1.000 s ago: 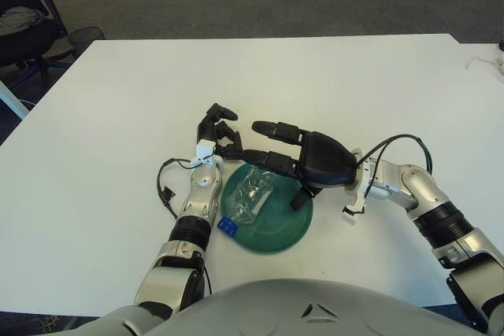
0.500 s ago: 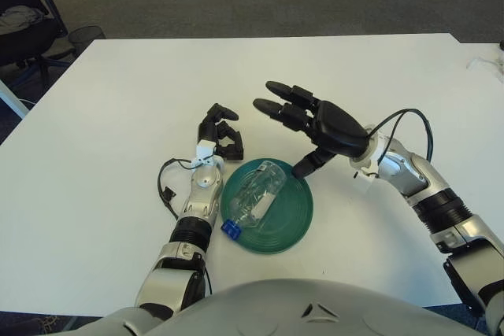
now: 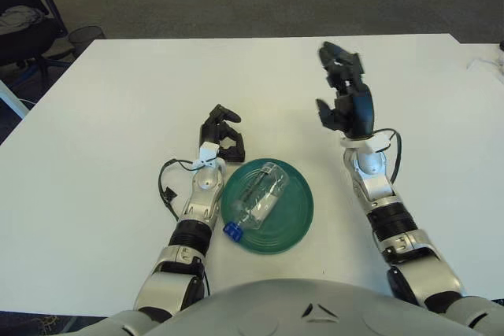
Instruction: Put the bottle into the plate.
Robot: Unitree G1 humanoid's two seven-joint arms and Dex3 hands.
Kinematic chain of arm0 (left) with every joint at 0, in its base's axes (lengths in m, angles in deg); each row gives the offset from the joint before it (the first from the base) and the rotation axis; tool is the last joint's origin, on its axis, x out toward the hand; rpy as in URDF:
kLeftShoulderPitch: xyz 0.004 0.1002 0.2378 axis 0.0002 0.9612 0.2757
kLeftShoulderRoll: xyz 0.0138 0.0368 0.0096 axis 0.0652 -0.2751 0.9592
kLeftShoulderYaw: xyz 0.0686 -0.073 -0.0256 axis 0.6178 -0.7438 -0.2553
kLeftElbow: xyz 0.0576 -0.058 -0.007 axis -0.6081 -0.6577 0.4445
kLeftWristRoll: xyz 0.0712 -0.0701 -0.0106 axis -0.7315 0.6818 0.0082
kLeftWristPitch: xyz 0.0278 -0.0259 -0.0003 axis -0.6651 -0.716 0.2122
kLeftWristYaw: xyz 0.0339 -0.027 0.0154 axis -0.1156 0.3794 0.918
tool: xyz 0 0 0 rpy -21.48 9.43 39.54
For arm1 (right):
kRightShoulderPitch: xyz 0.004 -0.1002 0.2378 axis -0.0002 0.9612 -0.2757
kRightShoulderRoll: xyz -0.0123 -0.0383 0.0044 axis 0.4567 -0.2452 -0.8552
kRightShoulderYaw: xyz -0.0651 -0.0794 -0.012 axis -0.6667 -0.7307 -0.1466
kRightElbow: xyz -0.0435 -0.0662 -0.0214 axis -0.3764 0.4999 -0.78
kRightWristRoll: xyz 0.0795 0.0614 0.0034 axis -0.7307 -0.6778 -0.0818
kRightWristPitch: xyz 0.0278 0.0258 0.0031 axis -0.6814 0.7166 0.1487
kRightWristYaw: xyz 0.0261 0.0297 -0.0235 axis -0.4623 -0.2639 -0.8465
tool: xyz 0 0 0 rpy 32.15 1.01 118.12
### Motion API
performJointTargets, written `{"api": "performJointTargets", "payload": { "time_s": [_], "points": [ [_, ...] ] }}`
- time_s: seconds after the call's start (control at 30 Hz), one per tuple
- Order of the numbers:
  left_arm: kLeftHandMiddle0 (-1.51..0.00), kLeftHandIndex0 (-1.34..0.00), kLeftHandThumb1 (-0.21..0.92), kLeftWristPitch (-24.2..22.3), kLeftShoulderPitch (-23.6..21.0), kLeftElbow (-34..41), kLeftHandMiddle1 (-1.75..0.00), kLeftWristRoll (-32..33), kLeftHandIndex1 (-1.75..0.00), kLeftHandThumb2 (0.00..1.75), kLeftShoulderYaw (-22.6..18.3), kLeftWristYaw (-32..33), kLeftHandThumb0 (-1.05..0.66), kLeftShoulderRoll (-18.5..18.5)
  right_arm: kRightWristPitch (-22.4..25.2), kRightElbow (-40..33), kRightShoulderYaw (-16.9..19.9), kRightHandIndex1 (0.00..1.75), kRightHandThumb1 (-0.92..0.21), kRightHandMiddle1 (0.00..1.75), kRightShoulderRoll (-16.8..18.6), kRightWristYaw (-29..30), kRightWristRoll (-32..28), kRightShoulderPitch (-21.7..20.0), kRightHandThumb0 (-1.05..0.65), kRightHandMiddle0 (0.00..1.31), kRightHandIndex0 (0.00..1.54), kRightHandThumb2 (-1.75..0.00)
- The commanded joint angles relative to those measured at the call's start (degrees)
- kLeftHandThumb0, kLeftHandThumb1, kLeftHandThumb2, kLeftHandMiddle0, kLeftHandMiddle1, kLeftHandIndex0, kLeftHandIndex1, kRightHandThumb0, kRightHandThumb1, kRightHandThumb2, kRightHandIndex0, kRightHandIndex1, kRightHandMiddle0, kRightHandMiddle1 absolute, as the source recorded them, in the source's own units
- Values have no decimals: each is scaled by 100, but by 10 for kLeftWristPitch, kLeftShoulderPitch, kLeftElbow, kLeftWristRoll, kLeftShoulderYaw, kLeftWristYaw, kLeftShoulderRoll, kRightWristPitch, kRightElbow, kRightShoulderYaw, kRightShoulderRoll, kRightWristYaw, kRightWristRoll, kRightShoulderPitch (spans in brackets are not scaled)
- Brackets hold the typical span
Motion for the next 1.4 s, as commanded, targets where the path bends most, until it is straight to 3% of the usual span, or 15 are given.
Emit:
{"api": "performJointTargets", "payload": {
  "time_s": [0.0,0.53,1.0,1.37],
  "points": [
    [-92,-71,-9,-21,22,-2,-166,-8,-175,175,-1,4,0,9,-1,4,20,5,-91,97,13,-16,-6,3,-79,0,33,-30],
    [-92,-71,-9,-27,33,17,-166,-18,-175,175,5,6,0,11,7,-15,53,6,-91,98,45,-49,13,15,-78,0,33,-29],
    [-92,-71,-9,-57,48,50,-166,-7,-175,175,4,-8,0,10,17,-34,62,6,-91,98,59,-57,25,23,-78,0,33,-29],
    [-91,-70,-8,-55,55,61,-168,-7,-175,175,4,-12,0,13,22,-41,65,6,-91,98,67,-59,32,25,-78,0,33,-29]
  ]
}}
